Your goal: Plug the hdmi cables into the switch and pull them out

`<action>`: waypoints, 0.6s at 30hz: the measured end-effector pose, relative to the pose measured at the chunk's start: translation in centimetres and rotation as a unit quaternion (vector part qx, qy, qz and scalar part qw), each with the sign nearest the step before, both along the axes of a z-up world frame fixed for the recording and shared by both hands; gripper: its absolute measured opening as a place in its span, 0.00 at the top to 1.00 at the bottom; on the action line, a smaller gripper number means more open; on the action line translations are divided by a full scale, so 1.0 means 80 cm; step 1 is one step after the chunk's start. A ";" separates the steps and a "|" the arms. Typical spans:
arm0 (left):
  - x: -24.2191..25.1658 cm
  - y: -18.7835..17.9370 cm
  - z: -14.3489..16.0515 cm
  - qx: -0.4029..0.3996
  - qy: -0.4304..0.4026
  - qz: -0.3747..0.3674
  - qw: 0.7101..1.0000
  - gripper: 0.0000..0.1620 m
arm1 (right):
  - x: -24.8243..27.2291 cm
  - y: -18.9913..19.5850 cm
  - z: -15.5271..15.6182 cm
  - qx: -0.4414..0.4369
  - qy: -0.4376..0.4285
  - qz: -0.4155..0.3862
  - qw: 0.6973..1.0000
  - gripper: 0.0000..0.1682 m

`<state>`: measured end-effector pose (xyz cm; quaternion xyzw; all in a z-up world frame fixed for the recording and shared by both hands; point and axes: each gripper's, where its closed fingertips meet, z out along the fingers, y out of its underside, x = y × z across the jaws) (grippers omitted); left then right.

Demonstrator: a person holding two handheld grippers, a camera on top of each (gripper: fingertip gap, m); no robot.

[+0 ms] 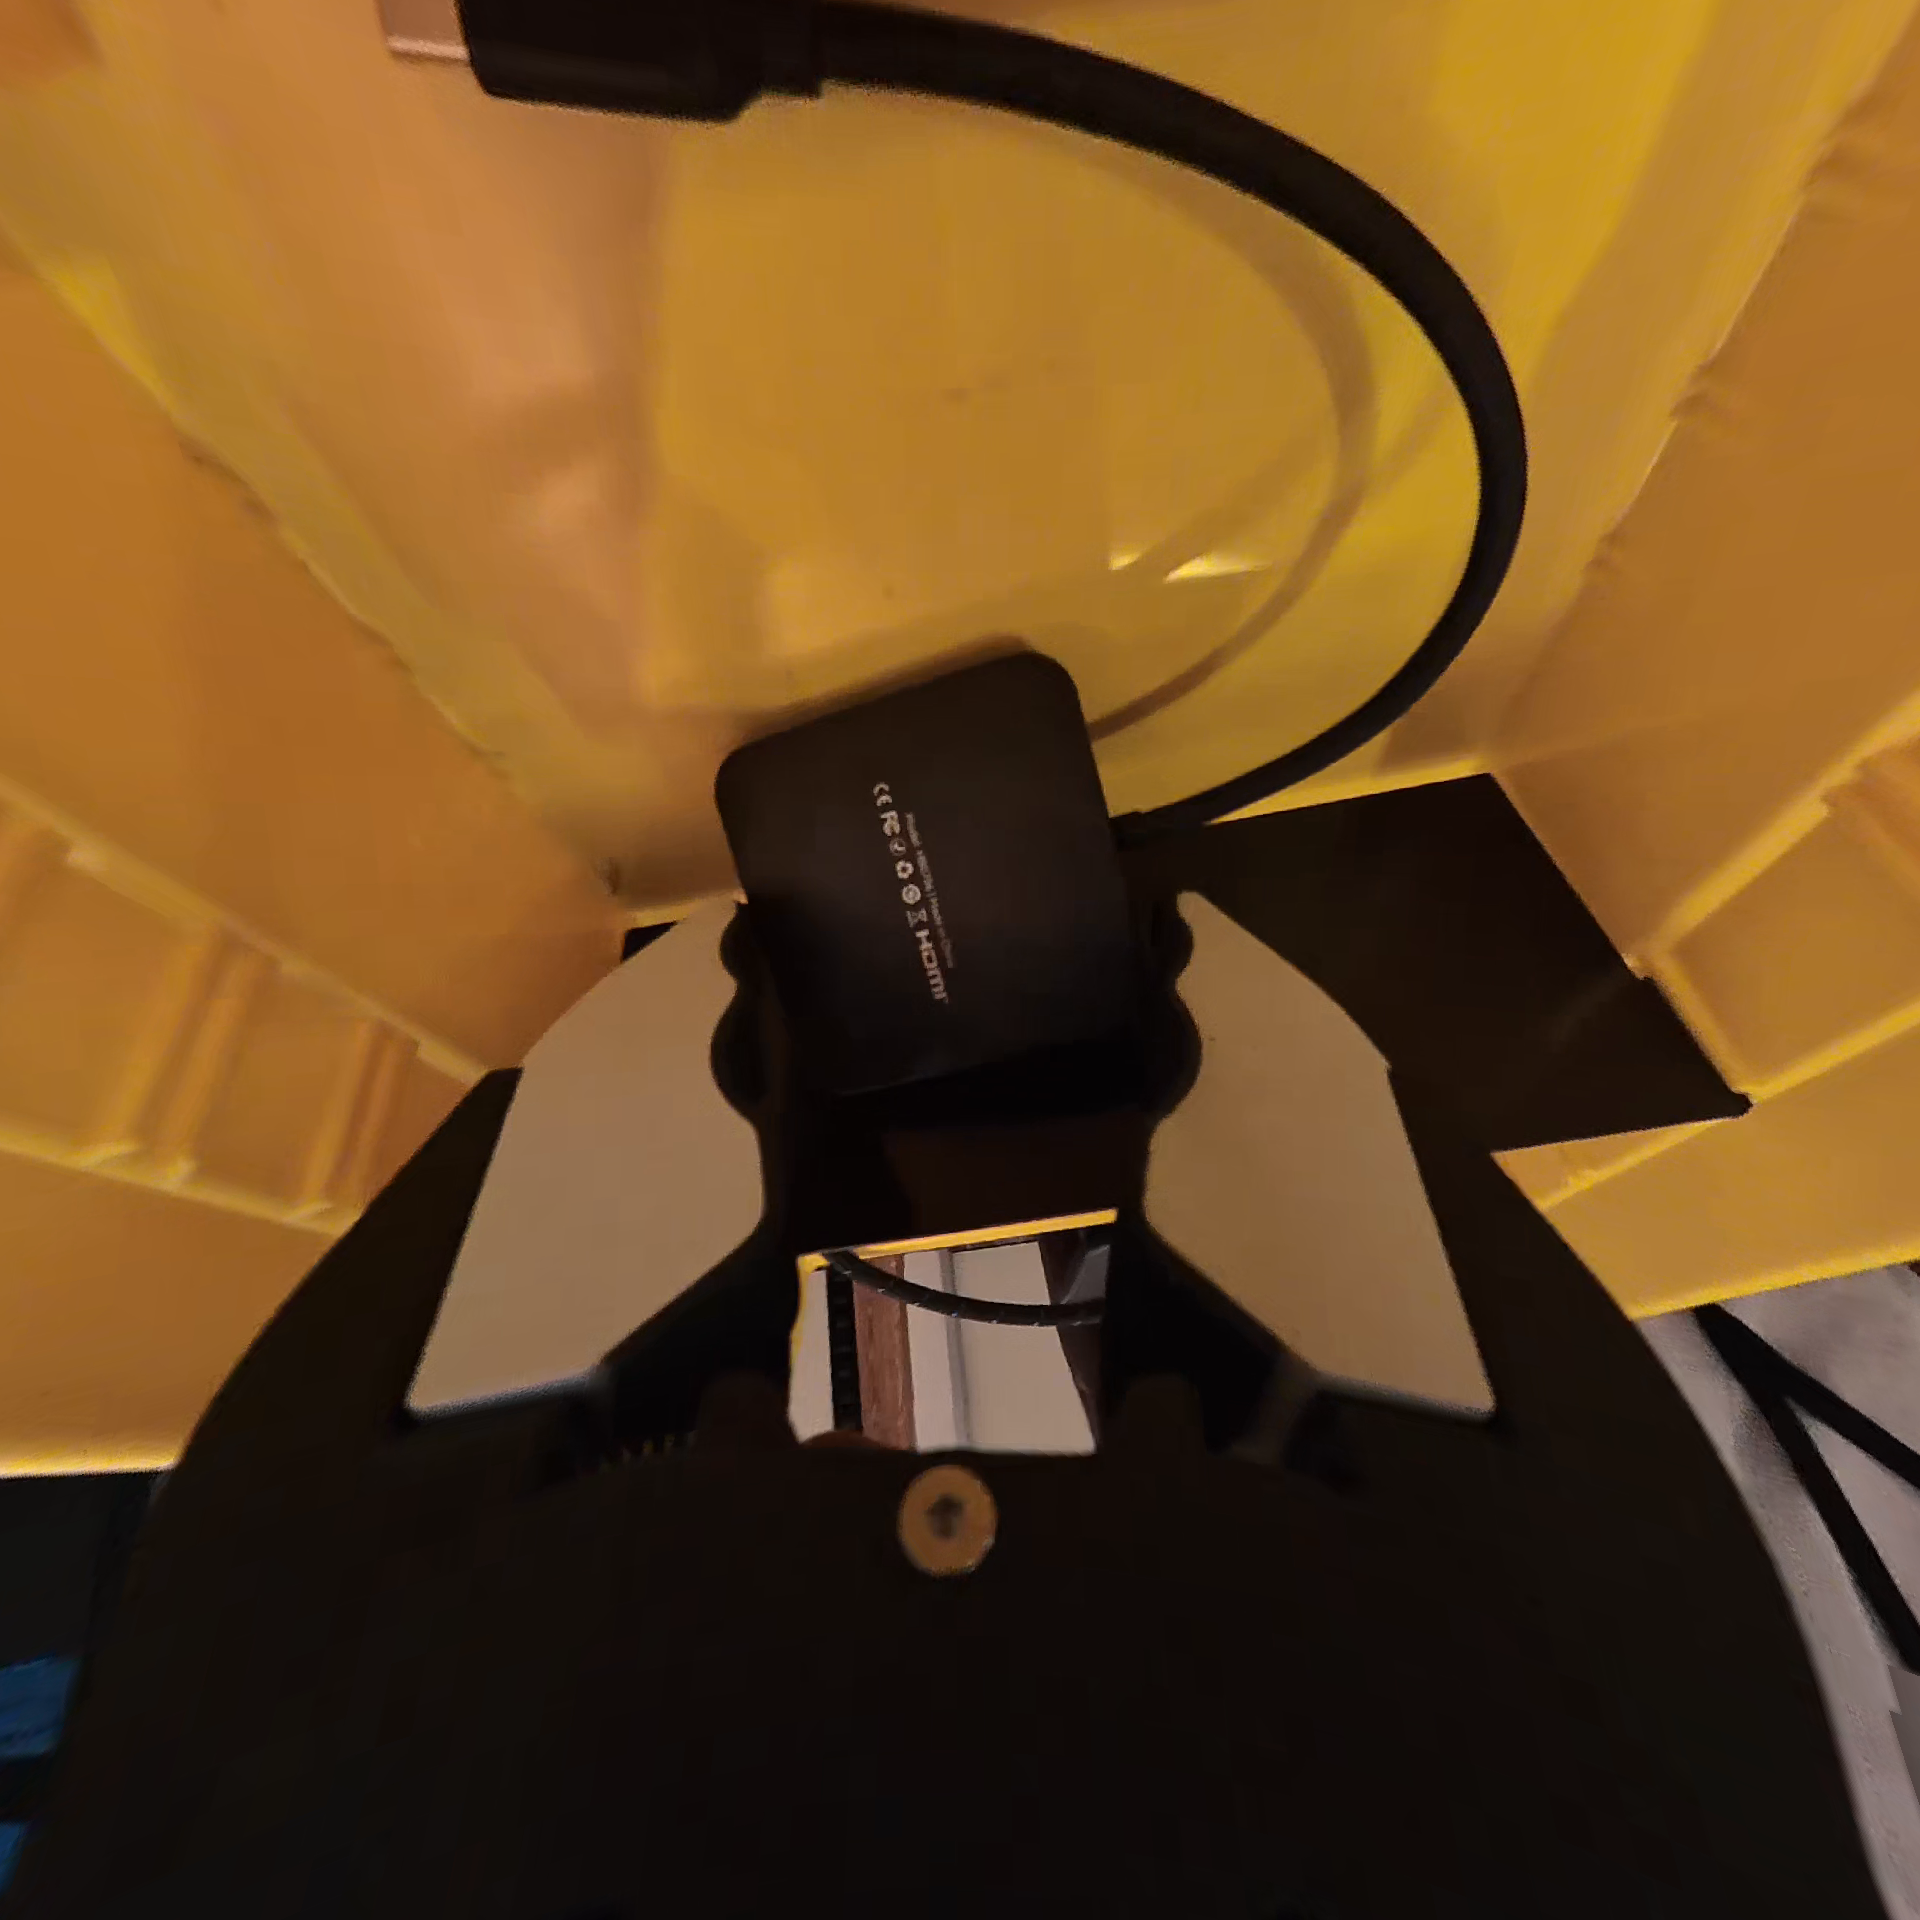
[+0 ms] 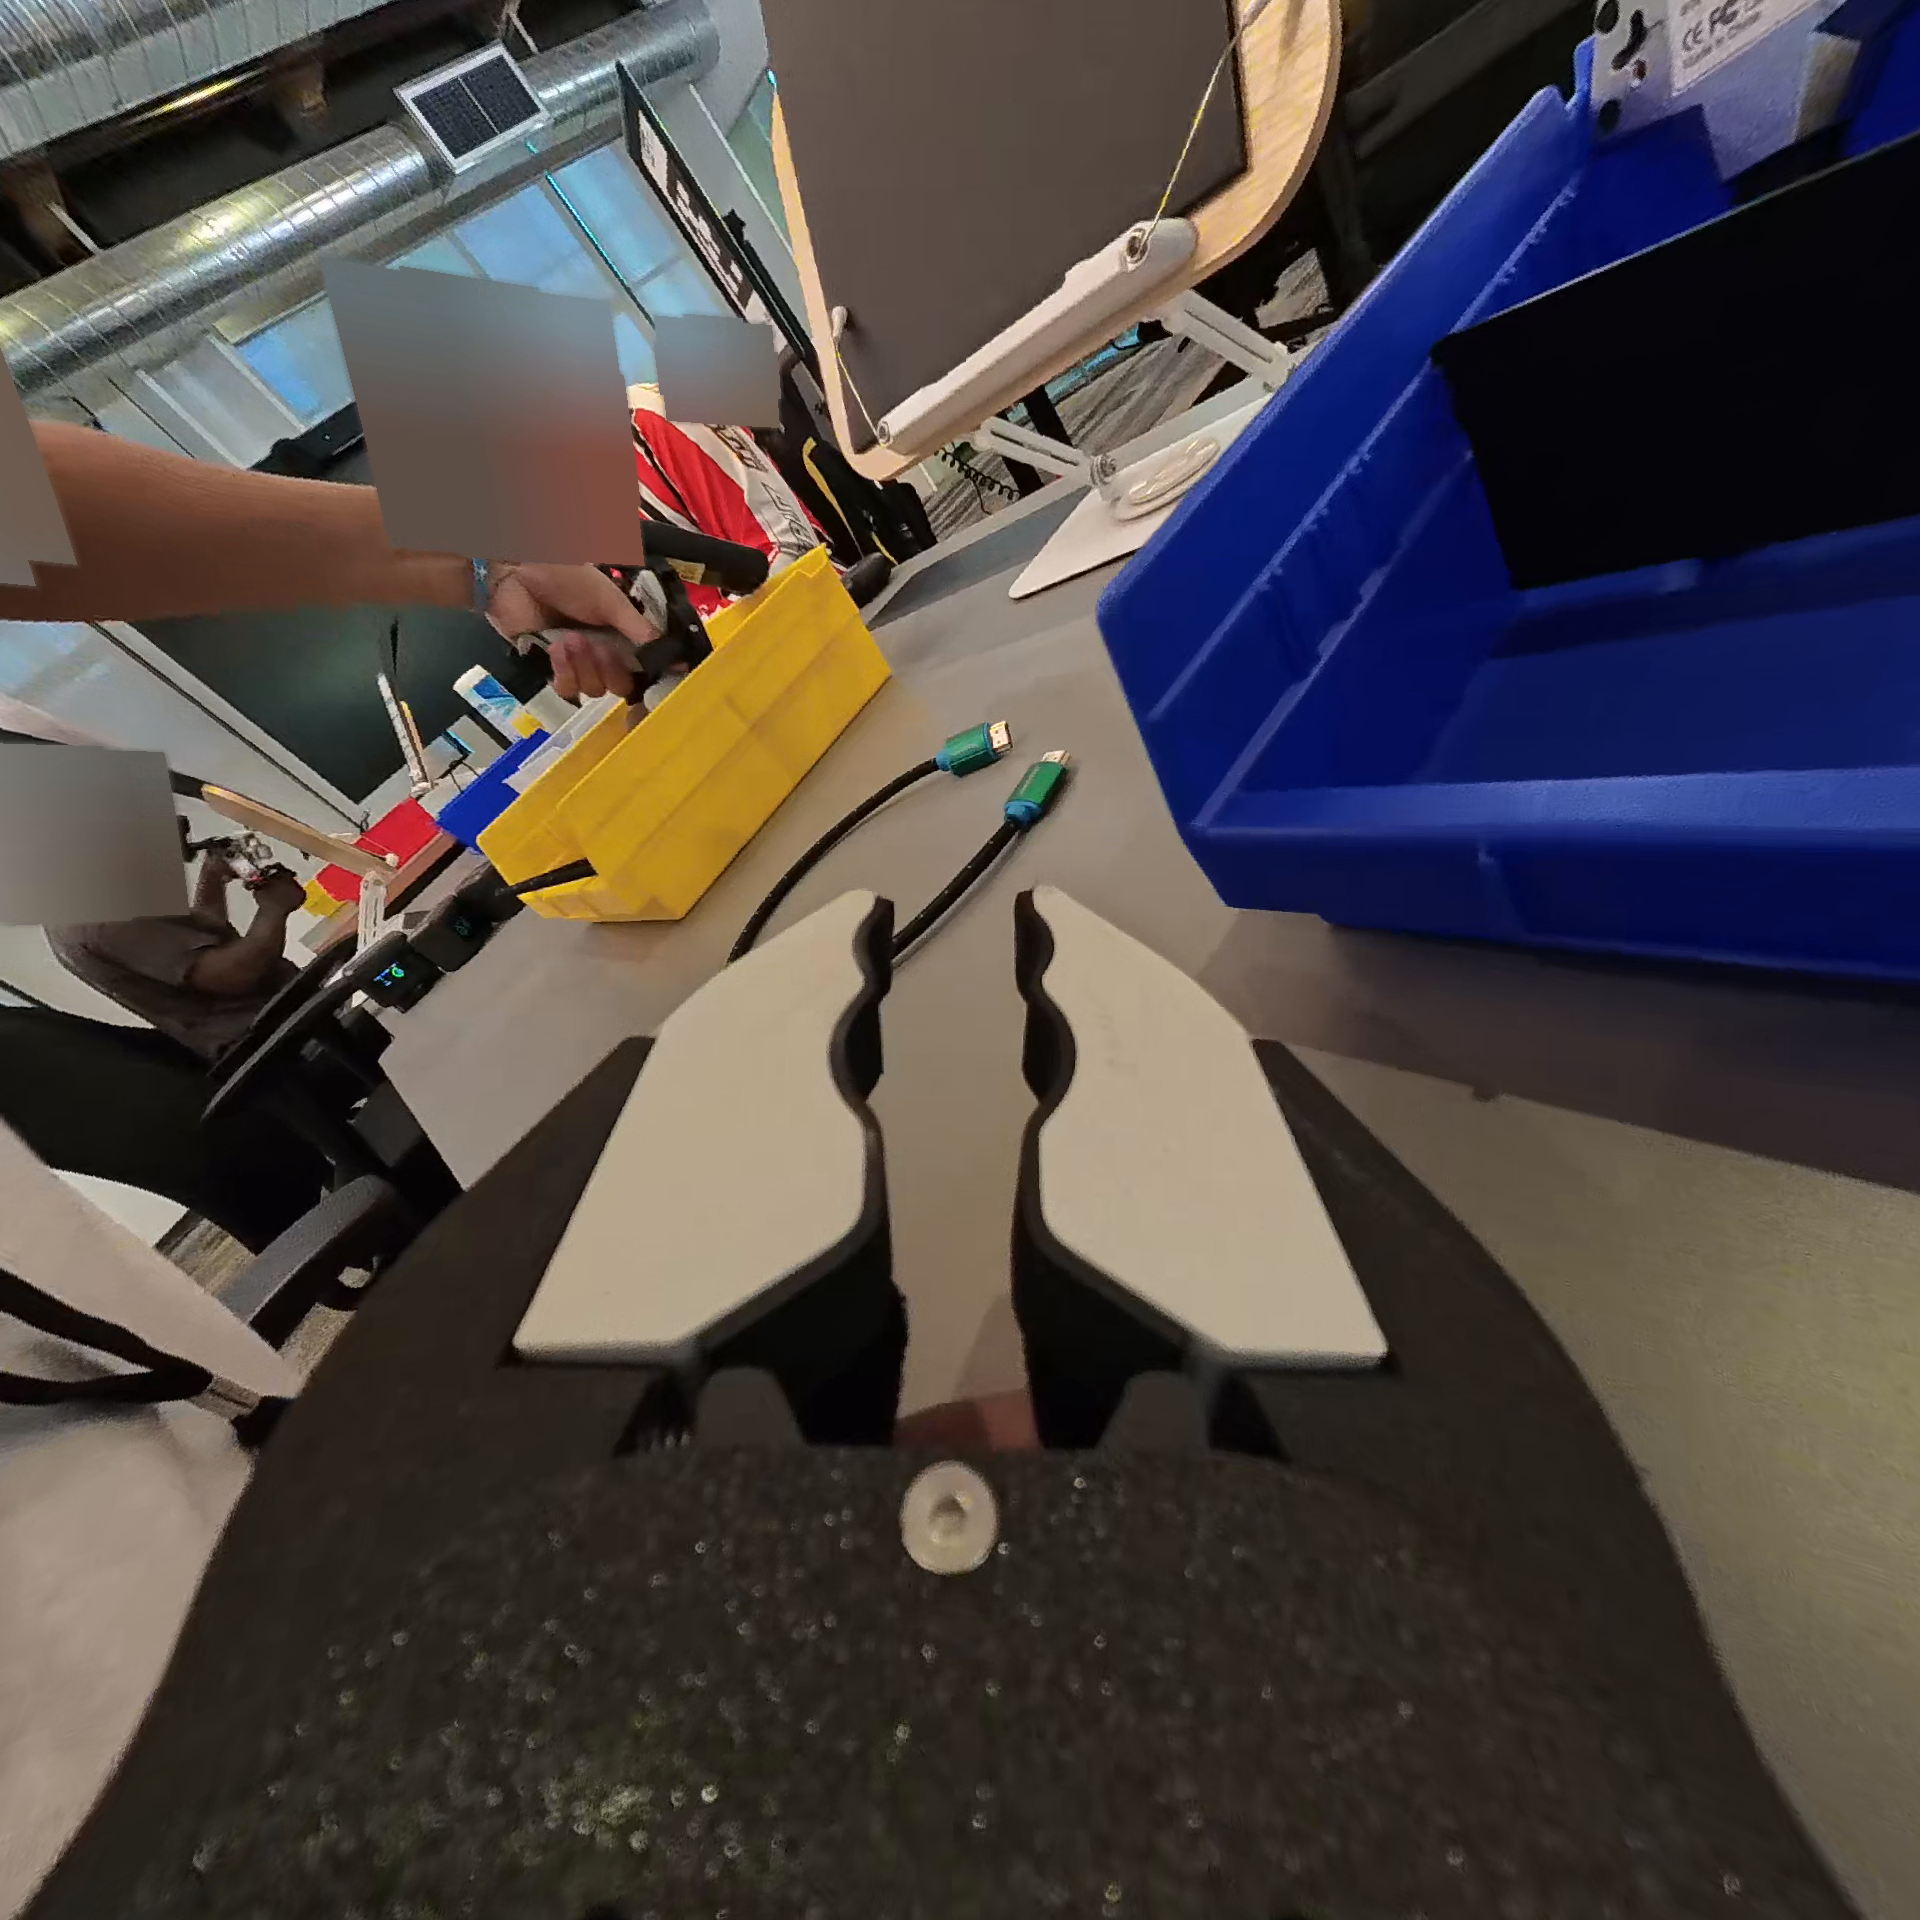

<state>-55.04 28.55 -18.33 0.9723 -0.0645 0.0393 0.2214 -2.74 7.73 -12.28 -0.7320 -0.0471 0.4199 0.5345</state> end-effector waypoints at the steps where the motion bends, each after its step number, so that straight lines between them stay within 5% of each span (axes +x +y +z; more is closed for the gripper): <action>1: -0.002 0.000 0.001 -0.003 -0.001 -0.004 1.000 0.56 | -0.001 0.000 0.000 0.000 -0.001 0.001 1.000 0.87; 12: -0.007 0.015 0.043 0.073 -0.044 -0.007 0.996 0.56 | -0.012 0.002 -0.004 0.001 -0.021 0.008 1.000 0.87; 18: 0.019 0.030 0.108 0.214 -0.135 -0.020 0.967 0.57 | -0.010 -0.004 0.001 0.024 -0.052 -0.005 0.998 0.88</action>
